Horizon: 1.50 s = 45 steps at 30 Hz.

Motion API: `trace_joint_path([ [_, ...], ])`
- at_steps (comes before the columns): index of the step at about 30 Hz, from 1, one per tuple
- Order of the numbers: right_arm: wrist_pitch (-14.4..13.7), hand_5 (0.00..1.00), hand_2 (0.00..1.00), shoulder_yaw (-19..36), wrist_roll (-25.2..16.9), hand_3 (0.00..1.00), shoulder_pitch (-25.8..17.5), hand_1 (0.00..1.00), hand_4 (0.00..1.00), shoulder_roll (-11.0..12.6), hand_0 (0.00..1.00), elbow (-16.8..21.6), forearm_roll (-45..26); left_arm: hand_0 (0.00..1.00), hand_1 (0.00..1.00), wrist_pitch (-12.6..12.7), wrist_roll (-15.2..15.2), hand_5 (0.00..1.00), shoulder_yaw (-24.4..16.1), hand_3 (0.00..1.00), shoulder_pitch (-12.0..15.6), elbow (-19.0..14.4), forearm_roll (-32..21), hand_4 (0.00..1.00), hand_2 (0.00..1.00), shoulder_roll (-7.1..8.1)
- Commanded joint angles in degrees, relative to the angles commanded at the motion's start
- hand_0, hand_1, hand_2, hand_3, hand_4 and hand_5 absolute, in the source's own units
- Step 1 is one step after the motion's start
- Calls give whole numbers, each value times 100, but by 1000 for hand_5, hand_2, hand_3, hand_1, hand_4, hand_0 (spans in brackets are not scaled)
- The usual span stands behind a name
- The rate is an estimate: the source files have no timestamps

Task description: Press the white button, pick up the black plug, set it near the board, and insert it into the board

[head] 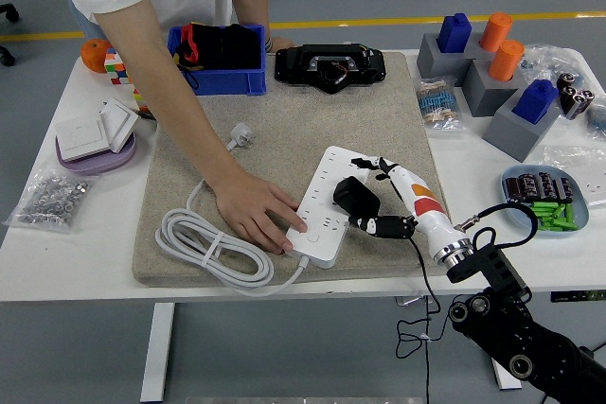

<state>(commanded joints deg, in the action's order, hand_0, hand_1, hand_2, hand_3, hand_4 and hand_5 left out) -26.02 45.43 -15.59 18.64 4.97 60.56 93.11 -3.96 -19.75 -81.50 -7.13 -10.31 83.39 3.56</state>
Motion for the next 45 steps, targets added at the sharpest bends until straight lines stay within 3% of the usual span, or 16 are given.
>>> trace_joint_path([
  [6, 5, 94, 819, 21, -1, 815, -22, 839, 998, 3, 782, 62, 10, 708, 663, -1, -1, 286, 1, 683, 2, 0, -1, 652, 590, -2],
  [13, -103, 93, 795, 168, -277, 798, -209, 823, 998, 136, 779, 466, -34, 708, 665, 3, 4, 286, -6, 683, 12, 0, -9, 652, 590, -4],
  [14, -116, 122, 660, 181, -308, 659, -233, 718, 998, 156, 743, 519, -47, 708, 664, 3, 3, 285, -8, 683, 14, 0, -8, 652, 590, -4],
  [19, -202, 122, 660, 244, -562, 659, -407, 718, 998, 302, 743, 913, -182, 708, 664, 5, 8, 285, -5, 683, 11, 0, -18, 652, 590, -1],
  [20, -197, 215, 577, 246, -606, 579, -425, 652, 951, 313, 723, 951, -203, 709, 664, 5, 7, 286, -16, 682, 10, 0, -6, 653, 590, -1],
  [22, -154, 215, 577, 243, -705, 579, -452, 652, 951, 328, 723, 990, -260, 709, 664, 4, 5, 286, -28, 682, 4, 0, 12, 653, 590, -1],
  [25, -32, 215, 577, 244, -880, 579, -495, 652, 951, 341, 723, 953, -340, 709, 664, 2, 9, 286, -18, 682, -4, 0, 15, 653, 590, -2],
  [26, -14, 290, 591, 241, -924, 584, -503, 657, 891, 345, 735, 941, -372, 709, 664, 1, 10, 286, -17, 682, -7, 0, 14, 653, 590, -3],
  [45, 133, 276, 625, -66, -948, 602, -423, 687, 822, 329, 746, 439, -581, 708, 666, -12, -4, 286, 49, 682, -19, 0, -8, 653, 590, 19],
])
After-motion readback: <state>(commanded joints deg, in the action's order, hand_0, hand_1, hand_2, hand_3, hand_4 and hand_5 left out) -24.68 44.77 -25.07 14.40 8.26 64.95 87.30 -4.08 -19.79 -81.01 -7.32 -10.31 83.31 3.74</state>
